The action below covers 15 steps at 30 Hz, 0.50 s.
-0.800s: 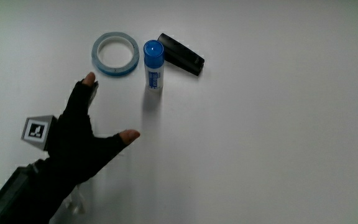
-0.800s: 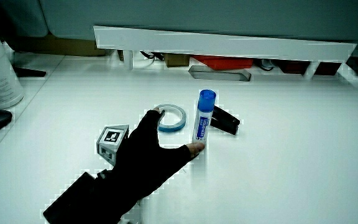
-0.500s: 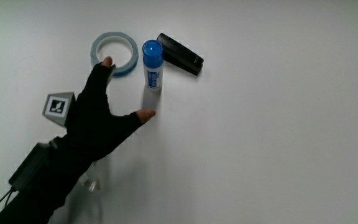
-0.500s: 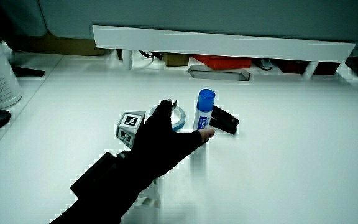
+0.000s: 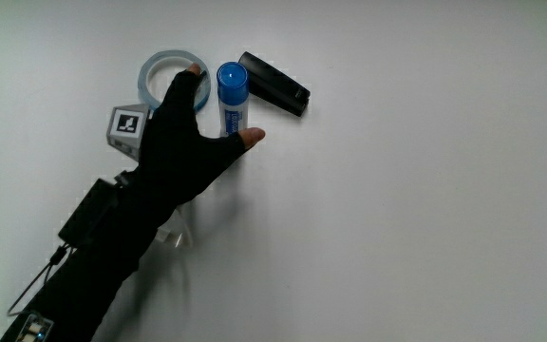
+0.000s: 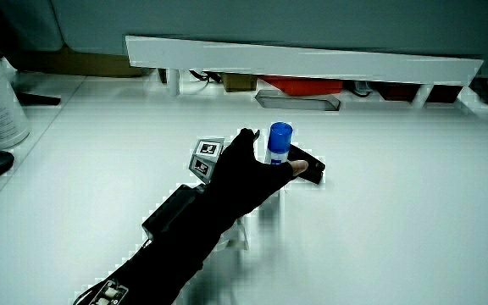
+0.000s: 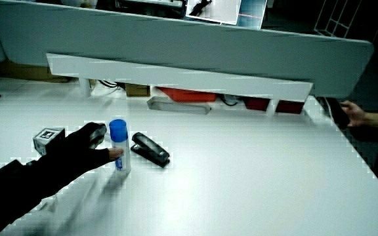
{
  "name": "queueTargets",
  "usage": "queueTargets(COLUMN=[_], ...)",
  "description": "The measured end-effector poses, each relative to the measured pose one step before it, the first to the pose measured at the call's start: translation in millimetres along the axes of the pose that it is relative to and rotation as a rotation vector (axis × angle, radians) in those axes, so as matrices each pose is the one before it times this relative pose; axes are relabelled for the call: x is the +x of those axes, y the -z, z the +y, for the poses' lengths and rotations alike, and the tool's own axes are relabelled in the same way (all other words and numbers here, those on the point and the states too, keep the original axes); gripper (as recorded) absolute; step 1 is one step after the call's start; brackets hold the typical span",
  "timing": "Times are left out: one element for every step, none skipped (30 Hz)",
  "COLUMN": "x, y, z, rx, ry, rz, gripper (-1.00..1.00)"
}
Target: Pick glue
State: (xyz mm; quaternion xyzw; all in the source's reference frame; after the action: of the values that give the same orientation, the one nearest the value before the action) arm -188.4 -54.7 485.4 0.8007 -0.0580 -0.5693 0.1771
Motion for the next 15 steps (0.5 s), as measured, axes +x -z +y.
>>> queueTargets(x=[-0.68, -0.26, -2.63, 0.86, -3.52, 0.65, -0.92, -0.25, -1.99, 0.70, 0.04, 0.49, -1.83, 1.12, 0.42], y=[2.20, 1.80, 1.72, 1.67, 1.50, 1.91, 0.90, 0.83, 0.54, 0.69, 0.06, -0.07, -0.44, -0.55, -0.74], z=[2.99, 1.97, 3.07, 0.78, 2.85, 0.99, 1.04, 0.15, 0.98, -0.15, -0.13, 0.04, 1.10, -0.63, -0.76], rx=[0.00334, 0.00223, -0.00660, 0.00083, 0.00373, -0.00899, 0.00698, -0.00223, 0.00392, 0.00128, 0.00230, 0.00386, 0.01254, 0.00589, 0.01526], ry=[0.00056, -0.00793, 0.01276, -0.01408, 0.00078, 0.00139, -0.00059, -0.00674, 0.01046, 0.00047, -0.00797, 0.00129, 0.00804, -0.00409, -0.01098], rz=[-0.00577, 0.00872, -0.00704, 0.00622, 0.01302, -0.01313, 0.00945, -0.00340, 0.00259, -0.01203, 0.00679, -0.00071, -0.00272, 0.00223, 0.01028], gripper=[0.00, 0.00, 0.00, 0.00, 0.00, 0.00, 0.00, 0.00, 0.00, 0.00, 0.00, 0.00, 0.00, 0.00, 0.00])
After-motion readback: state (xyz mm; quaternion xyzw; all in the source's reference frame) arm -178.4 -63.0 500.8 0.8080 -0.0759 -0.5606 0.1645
